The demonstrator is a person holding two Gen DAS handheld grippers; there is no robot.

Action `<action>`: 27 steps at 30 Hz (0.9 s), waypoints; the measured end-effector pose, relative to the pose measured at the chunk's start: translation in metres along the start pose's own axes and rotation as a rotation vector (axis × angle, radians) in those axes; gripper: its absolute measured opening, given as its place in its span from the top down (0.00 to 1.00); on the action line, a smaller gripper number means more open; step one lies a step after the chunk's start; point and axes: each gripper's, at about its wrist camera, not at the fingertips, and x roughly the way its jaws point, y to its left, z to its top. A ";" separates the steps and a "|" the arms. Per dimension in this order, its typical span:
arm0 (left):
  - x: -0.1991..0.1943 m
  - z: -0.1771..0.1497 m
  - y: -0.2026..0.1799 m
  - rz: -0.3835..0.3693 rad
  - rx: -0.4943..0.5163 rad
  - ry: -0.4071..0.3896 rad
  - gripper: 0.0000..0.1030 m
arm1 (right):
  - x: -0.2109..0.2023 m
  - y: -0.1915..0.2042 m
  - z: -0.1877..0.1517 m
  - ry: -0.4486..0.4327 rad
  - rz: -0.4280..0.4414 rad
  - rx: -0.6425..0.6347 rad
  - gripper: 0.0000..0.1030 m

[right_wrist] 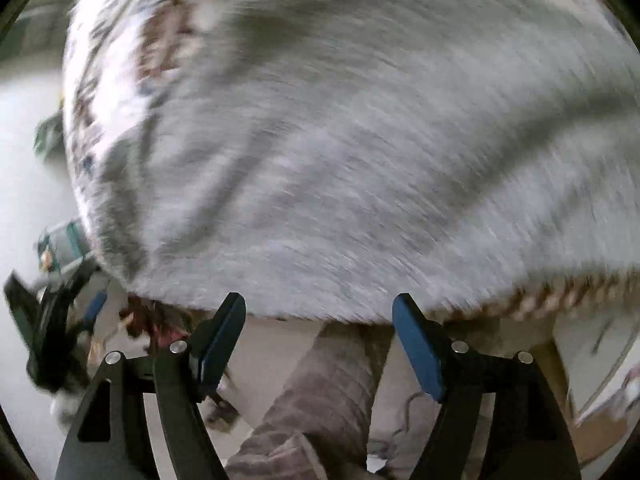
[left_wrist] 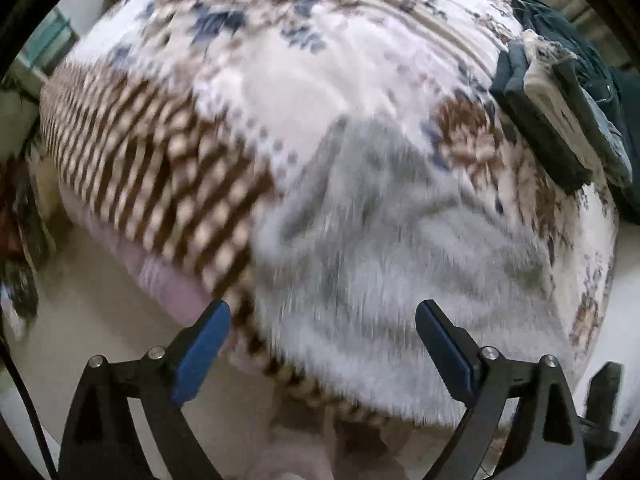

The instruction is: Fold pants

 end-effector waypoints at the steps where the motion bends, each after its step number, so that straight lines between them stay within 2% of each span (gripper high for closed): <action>1: 0.005 0.012 0.000 -0.010 -0.010 -0.003 0.08 | -0.004 0.009 0.013 -0.017 0.009 -0.017 0.24; 5: 0.032 0.040 0.023 -0.021 -0.117 -0.002 0.09 | -0.008 0.067 0.071 -0.090 -0.001 -0.134 0.24; 10: 0.043 0.026 0.061 -0.075 -0.270 0.012 0.09 | 0.018 0.166 0.127 -0.041 0.039 -0.294 0.24; 12: 0.045 0.017 0.065 -0.117 -0.302 0.017 0.09 | 0.032 0.212 0.137 -0.024 0.006 -0.408 0.24; 15: 0.057 0.008 0.071 -0.227 -0.355 0.056 0.11 | 0.067 0.270 0.143 0.007 -0.133 -0.631 0.24; 17: 0.070 0.006 0.077 -0.279 -0.401 0.079 0.37 | 0.099 0.301 0.145 0.056 -0.271 -0.788 0.24; 18: 0.076 0.006 0.078 -0.290 -0.404 0.080 0.64 | 0.116 0.311 0.145 0.101 -0.325 -0.853 0.26; 20: 0.080 0.007 0.081 -0.256 -0.382 0.050 0.72 | 0.132 0.315 0.147 0.108 -0.405 -0.921 0.52; 21: 0.081 0.007 0.084 -0.251 -0.383 0.037 0.74 | 0.143 0.320 0.150 0.102 -0.458 -0.946 0.78; 24: 0.093 0.004 0.105 -0.251 -0.407 0.043 0.74 | 0.154 0.324 0.167 0.071 -0.494 -0.900 0.82; 27: 0.110 0.002 0.122 -0.297 -0.444 0.073 0.73 | 0.168 0.322 0.185 0.088 -0.492 -0.809 0.83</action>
